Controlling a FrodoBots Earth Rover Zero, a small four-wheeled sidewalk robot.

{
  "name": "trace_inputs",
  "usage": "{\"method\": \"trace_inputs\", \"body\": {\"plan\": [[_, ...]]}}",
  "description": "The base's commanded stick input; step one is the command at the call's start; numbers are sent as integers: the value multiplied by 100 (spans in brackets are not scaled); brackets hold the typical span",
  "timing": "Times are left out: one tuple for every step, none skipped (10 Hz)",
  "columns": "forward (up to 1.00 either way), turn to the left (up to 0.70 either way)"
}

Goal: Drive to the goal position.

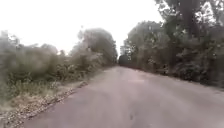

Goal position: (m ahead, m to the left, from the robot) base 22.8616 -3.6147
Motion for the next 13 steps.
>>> {"method": "trace_inputs", "body": {"plan": [[85,0],[85,0],[85,0],[85,0],[85,0],[85,0],[85,0],[85,0],[85,-3],[85,-7],[85,-13],[85,-32],[85,-34]]}}
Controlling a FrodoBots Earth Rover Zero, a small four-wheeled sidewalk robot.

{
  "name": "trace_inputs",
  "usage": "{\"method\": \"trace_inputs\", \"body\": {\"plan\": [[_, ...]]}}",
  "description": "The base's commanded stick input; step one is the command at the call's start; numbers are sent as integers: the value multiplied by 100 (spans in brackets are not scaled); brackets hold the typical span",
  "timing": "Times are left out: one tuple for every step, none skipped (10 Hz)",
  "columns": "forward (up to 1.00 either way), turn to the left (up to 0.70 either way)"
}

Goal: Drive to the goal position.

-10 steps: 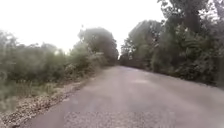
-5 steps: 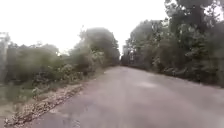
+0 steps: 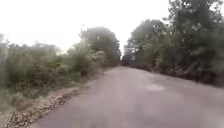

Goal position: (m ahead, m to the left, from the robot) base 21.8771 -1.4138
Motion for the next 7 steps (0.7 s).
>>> {"method": "trace_inputs", "body": {"plan": [[85,-26],[85,-15],[85,0],[85,0],[85,0],[85,0],[85,0]]}}
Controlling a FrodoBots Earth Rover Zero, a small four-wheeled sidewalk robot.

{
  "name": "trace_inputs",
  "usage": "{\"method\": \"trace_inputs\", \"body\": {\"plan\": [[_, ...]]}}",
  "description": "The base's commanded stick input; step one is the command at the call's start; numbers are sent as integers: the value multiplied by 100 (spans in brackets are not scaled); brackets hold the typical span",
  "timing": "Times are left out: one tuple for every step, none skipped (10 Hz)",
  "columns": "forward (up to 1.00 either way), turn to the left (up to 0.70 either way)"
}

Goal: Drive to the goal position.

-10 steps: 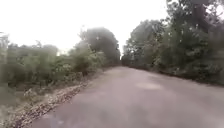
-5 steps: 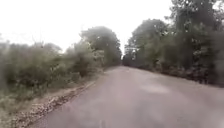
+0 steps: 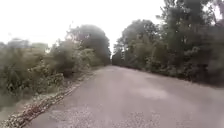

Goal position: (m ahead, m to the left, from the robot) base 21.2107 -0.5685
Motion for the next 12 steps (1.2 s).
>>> {"method": "trace_inputs", "body": {"plan": [[85,0],[85,0],[85,0],[85,0],[85,0],[85,0],[85,0],[85,0],[85,0],[85,0],[85,0],[85,0]]}}
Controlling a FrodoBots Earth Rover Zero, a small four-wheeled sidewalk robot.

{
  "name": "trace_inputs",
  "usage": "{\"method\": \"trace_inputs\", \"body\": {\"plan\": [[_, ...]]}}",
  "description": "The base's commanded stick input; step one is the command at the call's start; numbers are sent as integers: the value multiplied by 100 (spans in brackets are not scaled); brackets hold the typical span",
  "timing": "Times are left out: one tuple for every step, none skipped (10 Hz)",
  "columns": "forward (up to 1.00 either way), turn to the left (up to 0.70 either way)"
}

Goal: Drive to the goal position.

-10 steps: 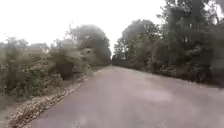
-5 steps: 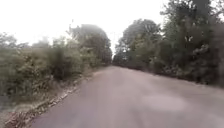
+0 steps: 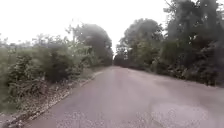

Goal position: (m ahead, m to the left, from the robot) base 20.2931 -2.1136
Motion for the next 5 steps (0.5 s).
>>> {"method": "trace_inputs", "body": {"plan": [[85,0],[85,0],[85,0],[85,0],[85,0]]}}
